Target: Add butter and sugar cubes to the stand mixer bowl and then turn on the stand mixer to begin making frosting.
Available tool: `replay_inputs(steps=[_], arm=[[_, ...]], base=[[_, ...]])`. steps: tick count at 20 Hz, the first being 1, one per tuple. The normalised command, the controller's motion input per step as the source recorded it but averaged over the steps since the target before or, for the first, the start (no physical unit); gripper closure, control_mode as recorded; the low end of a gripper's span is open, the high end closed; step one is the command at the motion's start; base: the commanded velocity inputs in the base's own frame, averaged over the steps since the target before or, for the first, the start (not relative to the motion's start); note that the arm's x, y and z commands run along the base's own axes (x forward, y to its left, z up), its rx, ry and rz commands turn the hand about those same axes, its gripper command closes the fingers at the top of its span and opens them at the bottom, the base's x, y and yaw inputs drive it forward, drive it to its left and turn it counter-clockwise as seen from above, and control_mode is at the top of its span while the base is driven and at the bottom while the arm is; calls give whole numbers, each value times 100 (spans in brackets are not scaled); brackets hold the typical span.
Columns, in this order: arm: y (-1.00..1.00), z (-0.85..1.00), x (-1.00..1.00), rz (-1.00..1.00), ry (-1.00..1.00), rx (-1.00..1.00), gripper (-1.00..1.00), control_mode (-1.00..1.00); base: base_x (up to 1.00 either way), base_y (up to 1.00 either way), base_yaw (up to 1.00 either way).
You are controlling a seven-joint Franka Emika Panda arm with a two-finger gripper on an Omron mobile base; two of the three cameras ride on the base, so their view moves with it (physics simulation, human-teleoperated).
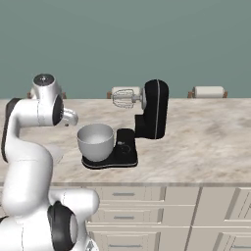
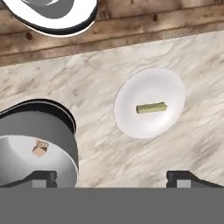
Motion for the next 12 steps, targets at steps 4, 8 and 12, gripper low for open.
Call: replay_inputs(steps=[4, 8, 12], arm=[[27, -9, -21, 49, -8, -14, -100, -100], [55, -2, -3, 48, -1, -25, -100, -100], [52, -4, 0, 49, 0, -34, -100, -100]], base=[[0, 0, 0], [0, 0, 0], [0, 0, 0]])
